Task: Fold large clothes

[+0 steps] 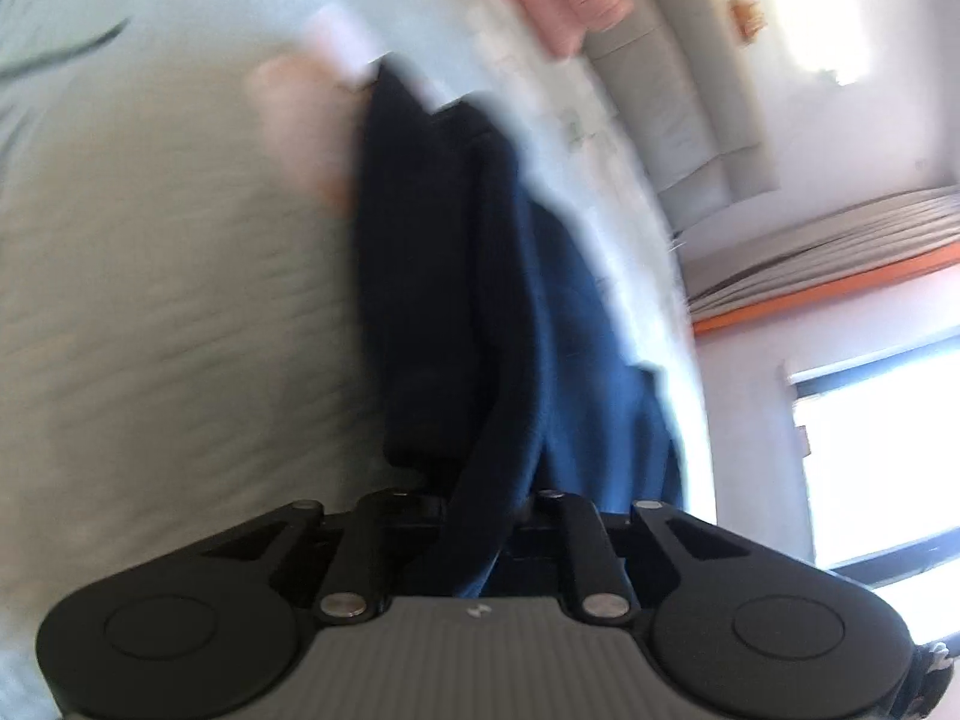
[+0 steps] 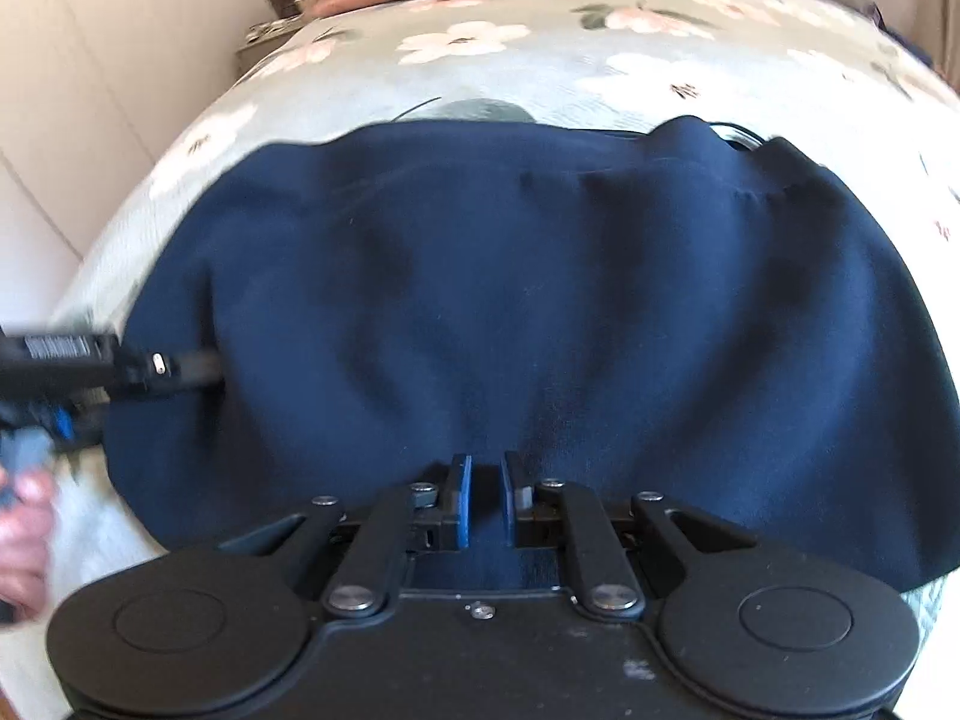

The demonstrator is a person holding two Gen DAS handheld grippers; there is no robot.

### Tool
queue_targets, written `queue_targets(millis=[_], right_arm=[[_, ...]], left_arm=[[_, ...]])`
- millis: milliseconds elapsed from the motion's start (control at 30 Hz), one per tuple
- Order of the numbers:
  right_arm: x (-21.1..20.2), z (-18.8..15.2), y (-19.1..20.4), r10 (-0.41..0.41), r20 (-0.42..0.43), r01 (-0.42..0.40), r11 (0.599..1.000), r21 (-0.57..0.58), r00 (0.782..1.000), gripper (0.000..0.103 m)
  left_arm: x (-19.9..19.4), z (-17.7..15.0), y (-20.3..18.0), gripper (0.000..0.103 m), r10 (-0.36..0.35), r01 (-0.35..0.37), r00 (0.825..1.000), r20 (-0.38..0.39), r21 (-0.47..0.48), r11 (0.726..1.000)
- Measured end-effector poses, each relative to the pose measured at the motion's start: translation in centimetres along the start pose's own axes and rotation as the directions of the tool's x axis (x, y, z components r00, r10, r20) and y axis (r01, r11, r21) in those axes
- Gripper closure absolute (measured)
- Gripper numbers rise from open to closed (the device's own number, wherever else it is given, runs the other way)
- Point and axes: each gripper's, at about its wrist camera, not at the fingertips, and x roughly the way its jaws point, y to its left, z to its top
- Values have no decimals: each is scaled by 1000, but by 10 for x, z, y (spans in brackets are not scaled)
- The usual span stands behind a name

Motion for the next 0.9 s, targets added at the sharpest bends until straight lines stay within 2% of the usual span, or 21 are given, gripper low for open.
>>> queue_targets(millis=[100, 233, 333, 433, 533, 633, 700, 800, 900], right_arm=[[2, -2, -12, 72, 19, -74, 994, 84, 997, 90], [-1, -6, -42, 184, 48, -191, 959, 210, 982, 90], [-3, -10, -75, 281, 87, -293, 893, 343, 956, 91], [-7, -19, -108, 351, 129, -370, 807, 461, 927, 92], [-9, -25, -133, 361, 128, -375, 784, 494, 924, 92], [-7, -37, -154, 398, 108, -391, 751, 532, 911, 92], [-13, -44, -169, 426, 105, -410, 729, 549, 899, 91], [-32, -56, -193, 415, 90, -391, 730, 560, 905, 87], [-55, -68, -224, 380, 68, -347, 739, 577, 922, 85]], left_arm=[[-6, 2, -53, 88, -103, 100, 994, 34, 82, 992], [21, -6, -131, 88, -184, 187, 982, -36, 213, 959], [60, -22, -178, 87, -225, 247, 968, -108, 268, 931], [102, -40, -208, 86, -244, 280, 956, -162, 267, 922], [146, -59, -229, 86, -200, 257, 956, -215, 289, 922], [187, -77, -237, 84, -96, 166, 965, -244, 287, 943], [208, -88, -241, 84, -54, 127, 969, -240, 299, 946], [239, -104, -249, 84, -33, 114, 968, -250, 320, 940], [273, -123, -255, 84, 85, 16, 968, -237, 393, 920]])
